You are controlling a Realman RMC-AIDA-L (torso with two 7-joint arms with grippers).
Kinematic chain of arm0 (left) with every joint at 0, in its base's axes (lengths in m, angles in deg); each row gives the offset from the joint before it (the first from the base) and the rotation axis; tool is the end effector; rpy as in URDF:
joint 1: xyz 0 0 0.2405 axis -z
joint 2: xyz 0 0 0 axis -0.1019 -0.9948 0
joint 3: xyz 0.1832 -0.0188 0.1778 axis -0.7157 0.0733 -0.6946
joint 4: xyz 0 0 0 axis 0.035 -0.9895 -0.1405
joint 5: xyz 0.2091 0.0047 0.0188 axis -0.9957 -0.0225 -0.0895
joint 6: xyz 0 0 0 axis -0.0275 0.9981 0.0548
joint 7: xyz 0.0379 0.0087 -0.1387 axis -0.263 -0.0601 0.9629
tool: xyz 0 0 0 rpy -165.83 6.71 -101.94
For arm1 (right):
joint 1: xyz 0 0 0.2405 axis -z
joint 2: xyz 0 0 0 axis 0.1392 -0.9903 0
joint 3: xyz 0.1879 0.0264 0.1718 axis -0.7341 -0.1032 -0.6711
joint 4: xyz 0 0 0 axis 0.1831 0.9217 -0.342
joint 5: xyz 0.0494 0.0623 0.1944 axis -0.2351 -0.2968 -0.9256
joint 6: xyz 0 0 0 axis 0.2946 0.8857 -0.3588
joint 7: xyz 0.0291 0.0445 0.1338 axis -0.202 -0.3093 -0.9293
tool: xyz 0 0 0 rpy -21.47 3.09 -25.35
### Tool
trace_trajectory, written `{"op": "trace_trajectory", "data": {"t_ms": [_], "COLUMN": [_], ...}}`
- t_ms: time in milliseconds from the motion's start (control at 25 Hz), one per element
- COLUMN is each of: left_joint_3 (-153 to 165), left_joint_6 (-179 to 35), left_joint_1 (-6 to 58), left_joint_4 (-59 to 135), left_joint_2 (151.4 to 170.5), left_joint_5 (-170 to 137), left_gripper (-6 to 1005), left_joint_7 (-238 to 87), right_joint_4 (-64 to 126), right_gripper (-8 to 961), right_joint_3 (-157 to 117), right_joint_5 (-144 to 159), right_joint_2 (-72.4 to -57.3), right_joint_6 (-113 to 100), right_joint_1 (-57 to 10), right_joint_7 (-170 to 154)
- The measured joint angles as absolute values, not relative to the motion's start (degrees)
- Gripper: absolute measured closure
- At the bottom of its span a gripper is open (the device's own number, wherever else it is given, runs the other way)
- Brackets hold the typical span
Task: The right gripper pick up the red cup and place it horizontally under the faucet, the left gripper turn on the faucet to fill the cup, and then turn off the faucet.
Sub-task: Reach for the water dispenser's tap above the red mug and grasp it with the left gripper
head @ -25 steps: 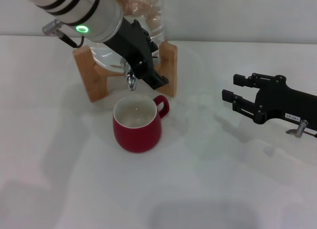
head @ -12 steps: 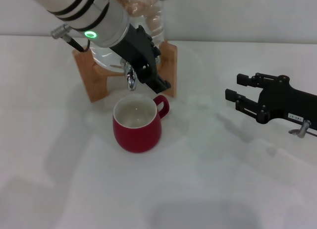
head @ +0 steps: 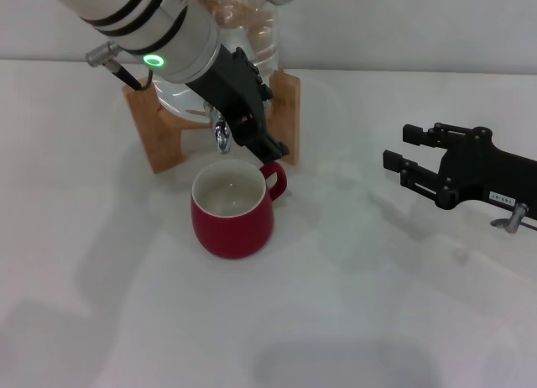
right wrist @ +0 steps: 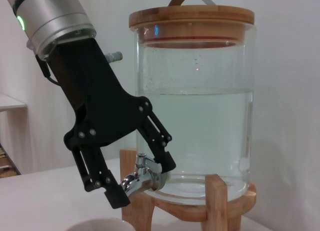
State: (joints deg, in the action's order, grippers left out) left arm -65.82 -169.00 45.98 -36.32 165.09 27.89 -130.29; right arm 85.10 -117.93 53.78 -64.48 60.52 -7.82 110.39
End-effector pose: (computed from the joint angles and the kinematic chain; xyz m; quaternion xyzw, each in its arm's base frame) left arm -0.0706 0.3948 0.0013 -0.9735 -0.0295 0.1612 0.1594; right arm 0.2383 0.3374 -0.0048 -0.9099 0.1202 0.2823 0.2791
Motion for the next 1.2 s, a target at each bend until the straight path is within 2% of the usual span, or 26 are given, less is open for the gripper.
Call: {"op": "trace_trajectory", "data": {"t_ms": [1200], "left_joint_3": [-67.04], "left_joint_6": [-177.03], "left_joint_1": [45.38], "left_joint_4": [-42.97], "left_joint_2": [165.19], "left_joint_5": [29.2], "left_gripper": [158], "left_joint_7": [-127.2], "right_joint_4": [85.01], "right_gripper": [498], "right_joint_3": [-117.91], "right_joint_5": [53.78], "right_joint_2": [-64.21], "right_joint_6": [60.94], "right_joint_1": [-7.07], "right_joint_7": [110.39]}}
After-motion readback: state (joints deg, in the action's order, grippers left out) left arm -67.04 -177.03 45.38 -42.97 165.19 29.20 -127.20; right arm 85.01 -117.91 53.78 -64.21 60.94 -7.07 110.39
